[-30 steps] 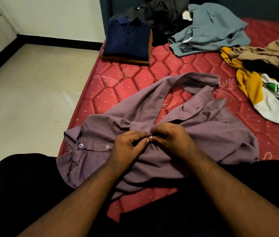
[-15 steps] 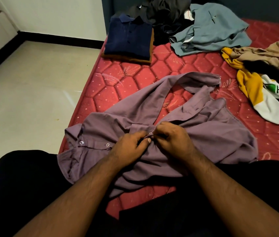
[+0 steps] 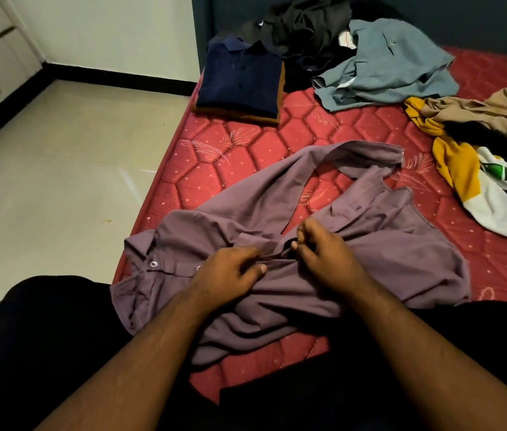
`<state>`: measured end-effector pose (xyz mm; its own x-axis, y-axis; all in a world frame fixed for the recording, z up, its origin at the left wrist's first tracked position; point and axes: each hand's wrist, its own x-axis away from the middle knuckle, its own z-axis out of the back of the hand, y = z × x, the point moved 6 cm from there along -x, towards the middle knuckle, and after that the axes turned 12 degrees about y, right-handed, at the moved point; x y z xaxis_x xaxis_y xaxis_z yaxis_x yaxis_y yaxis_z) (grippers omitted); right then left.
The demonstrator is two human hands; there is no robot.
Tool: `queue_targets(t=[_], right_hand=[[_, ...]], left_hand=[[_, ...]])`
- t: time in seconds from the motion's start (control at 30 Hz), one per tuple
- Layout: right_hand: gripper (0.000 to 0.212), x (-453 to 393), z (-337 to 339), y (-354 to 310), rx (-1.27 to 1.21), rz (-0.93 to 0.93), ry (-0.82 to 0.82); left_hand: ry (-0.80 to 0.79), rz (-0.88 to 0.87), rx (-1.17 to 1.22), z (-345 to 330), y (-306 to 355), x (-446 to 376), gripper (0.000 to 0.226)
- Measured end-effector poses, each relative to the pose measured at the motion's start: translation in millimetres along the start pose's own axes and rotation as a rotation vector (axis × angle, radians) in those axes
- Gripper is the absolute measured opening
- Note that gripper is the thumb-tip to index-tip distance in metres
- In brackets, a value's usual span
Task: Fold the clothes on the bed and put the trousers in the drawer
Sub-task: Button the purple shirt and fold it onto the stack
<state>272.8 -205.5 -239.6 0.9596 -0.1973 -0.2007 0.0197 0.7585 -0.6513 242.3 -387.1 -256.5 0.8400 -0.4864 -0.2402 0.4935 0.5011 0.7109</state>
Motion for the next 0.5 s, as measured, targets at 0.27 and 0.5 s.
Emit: queue_targets(t=[0.27,0.5], right_hand=[[0.017,9,0,13,0.247,-0.026,-0.402],[0.025,10,-11,5,0.408,0.072,-0.470]], left_hand=[[-0.034,0.070,-0.229,36,-20,1,0.030],[-0.144,0.083,-0.402,18,1,-7,0.024]])
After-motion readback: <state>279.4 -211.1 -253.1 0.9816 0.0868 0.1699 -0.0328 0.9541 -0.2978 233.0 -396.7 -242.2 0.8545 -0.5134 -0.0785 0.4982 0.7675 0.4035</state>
